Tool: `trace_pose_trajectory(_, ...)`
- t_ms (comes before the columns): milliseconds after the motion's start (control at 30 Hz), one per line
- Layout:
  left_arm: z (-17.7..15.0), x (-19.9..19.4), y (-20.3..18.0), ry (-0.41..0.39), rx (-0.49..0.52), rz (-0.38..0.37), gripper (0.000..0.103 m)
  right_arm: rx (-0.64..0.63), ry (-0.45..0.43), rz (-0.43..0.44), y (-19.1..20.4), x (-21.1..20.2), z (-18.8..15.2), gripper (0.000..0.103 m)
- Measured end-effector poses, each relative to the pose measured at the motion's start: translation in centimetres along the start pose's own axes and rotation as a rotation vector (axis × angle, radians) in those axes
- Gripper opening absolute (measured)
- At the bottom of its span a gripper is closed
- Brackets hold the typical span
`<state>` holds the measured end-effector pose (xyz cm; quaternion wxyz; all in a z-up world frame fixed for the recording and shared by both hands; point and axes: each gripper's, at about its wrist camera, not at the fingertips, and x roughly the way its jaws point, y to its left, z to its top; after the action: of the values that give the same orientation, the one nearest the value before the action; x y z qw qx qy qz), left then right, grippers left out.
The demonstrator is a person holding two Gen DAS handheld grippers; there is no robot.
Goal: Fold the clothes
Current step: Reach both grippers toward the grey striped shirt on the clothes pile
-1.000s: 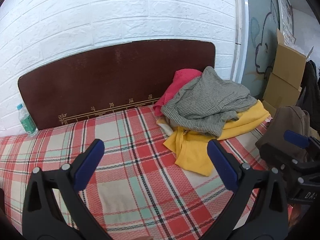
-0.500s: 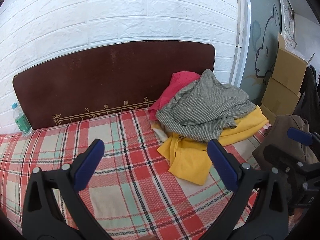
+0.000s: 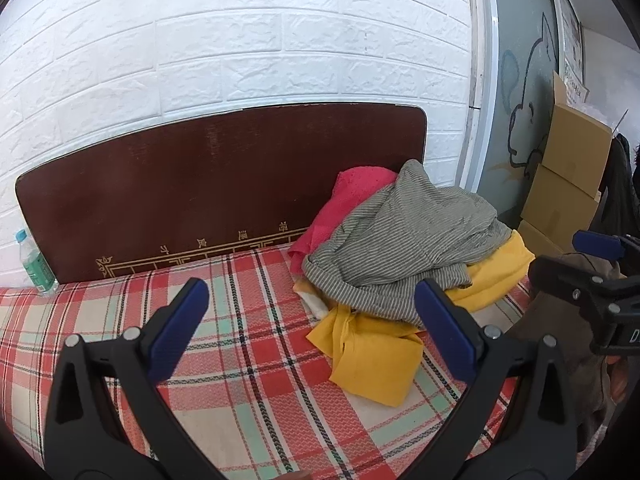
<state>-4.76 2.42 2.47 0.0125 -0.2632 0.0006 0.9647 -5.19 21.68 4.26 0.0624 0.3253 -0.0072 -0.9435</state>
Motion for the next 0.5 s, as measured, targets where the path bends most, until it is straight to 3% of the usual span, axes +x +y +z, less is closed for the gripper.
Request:
trace_pose_trajectory(267, -0.4, 1.2, -0.4, 0.008, 0.005, 0.009, 0.103, -0.139, -0.057, -0.05, 0.7, 0.3, -0.5, 0.103)
trace_pose_trajectory(433, -0.7, 2.3, -0.3, 0.022, 0.008, 0.016, 0.103, -0.143, 0.044, -0.007, 0.3, 2.6, -0.6, 0.103)
trace_pose_trajectory(500, -0.8, 2.8, -0.2, 0.03, 0.01, 0.017, 0.103, -0.176, 0.041, -0.044, 0.4, 3.1, -0.8, 0.103)
